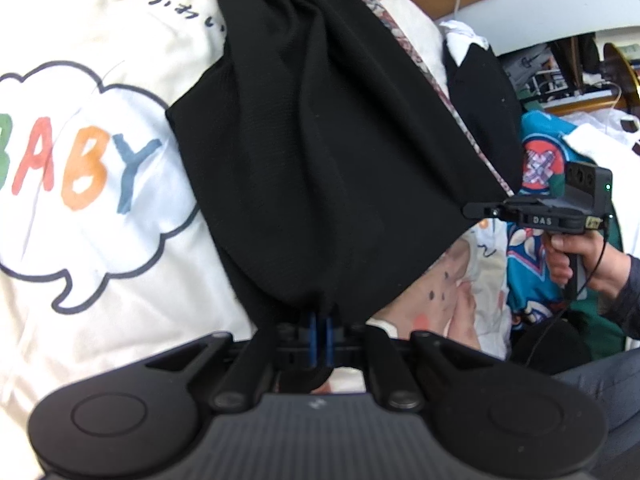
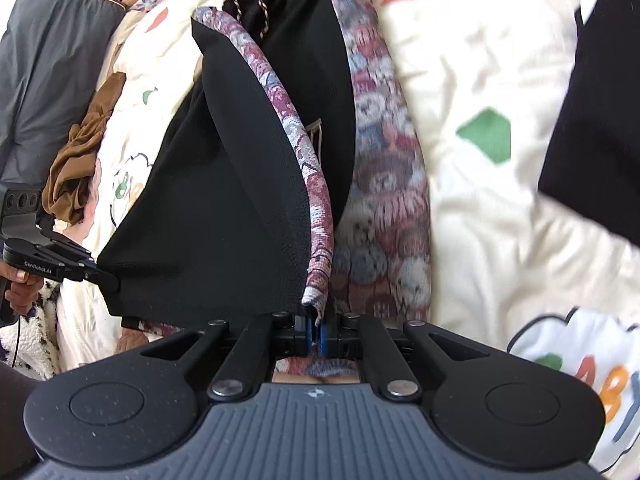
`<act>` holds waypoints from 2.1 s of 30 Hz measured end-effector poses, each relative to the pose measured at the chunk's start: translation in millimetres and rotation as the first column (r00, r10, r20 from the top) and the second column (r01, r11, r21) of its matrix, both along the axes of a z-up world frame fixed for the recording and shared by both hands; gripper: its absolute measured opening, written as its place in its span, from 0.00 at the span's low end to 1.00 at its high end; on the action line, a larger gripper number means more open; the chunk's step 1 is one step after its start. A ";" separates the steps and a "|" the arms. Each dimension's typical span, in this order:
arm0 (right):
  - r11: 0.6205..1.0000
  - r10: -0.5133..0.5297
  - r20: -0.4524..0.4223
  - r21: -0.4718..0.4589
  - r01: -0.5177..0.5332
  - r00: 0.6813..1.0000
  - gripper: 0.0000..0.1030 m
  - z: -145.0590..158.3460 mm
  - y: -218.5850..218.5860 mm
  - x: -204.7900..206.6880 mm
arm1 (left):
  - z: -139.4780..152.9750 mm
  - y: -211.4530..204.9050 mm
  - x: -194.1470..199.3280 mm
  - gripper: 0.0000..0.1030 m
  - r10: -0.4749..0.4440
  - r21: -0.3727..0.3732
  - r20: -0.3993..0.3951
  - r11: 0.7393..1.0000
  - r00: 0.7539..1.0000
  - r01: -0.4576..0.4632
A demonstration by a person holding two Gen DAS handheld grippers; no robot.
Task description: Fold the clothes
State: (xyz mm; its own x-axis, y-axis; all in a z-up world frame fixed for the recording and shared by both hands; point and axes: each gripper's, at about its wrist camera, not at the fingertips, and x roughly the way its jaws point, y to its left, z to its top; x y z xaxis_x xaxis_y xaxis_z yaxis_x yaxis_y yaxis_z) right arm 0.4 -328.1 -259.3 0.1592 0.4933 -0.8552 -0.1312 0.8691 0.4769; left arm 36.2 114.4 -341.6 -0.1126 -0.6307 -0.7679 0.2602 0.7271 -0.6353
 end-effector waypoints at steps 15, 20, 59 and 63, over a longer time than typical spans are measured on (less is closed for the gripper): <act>0.988 0.047 -0.026 -0.148 -0.051 0.999 0.57 4.2 19.7 11.1 | -12.3 -12.4 -6.1 0.08 0.018 0.006 -0.017 1.000 1.000 -0.018; 0.977 -0.008 -0.035 -0.214 0.001 0.999 0.57 2.8 6.0 18.8 | -13.9 -12.2 -7.4 0.08 0.024 -0.010 -0.016 1.000 1.000 -0.024; 0.905 0.276 -0.055 -0.322 -0.278 0.960 0.04 -10.3 33.8 47.7 | -11.9 -13.3 -9.1 0.08 0.008 -0.032 0.006 0.999 1.000 -0.008; 0.905 0.259 -0.083 -0.327 -0.272 0.962 0.04 -7.6 20.1 43.8 | -8.7 -15.3 -10.8 0.05 -0.023 -0.016 0.025 1.000 0.999 0.023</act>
